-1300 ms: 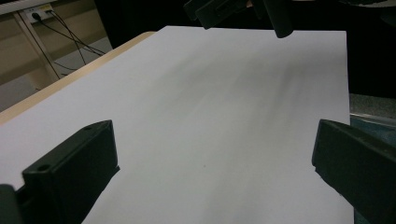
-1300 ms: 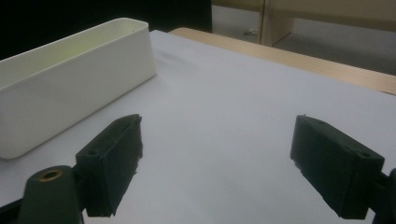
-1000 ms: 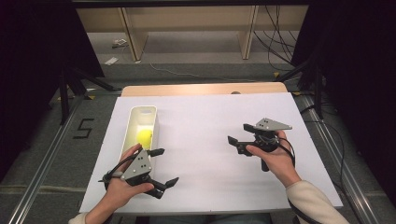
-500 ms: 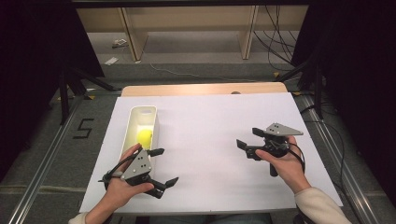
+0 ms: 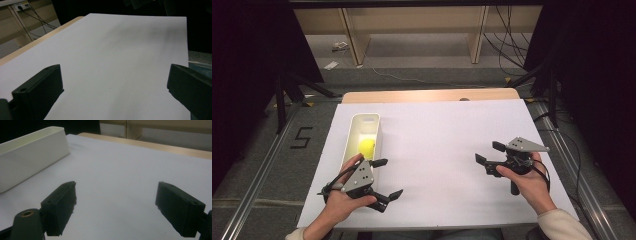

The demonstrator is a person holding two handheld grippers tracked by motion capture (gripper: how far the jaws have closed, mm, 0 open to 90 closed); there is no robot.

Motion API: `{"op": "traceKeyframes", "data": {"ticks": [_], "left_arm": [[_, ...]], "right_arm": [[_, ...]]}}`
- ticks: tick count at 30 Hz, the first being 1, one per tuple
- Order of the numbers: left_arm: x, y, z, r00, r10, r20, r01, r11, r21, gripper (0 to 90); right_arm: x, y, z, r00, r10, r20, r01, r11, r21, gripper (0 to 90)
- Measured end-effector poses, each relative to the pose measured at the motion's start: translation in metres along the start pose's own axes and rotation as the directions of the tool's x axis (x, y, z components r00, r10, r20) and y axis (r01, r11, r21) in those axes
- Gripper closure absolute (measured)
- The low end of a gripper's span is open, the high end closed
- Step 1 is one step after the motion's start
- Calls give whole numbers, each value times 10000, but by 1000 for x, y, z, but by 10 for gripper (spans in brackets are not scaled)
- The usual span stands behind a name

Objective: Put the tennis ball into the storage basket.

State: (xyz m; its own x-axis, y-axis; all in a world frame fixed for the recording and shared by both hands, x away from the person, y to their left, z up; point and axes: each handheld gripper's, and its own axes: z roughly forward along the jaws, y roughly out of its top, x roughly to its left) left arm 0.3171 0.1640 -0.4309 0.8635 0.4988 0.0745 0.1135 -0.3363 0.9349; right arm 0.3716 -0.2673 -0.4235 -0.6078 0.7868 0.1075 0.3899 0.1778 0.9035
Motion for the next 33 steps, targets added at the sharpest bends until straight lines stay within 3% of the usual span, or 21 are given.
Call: {"op": "traceKeyframes", "data": {"ticks": [33], "left_arm": [[1,0,0,10000,57,-60,-57,10000,30,0]], "right_arm": [[-3,-19,-15,10000,-56,-34,57,9991,416,162]]}}
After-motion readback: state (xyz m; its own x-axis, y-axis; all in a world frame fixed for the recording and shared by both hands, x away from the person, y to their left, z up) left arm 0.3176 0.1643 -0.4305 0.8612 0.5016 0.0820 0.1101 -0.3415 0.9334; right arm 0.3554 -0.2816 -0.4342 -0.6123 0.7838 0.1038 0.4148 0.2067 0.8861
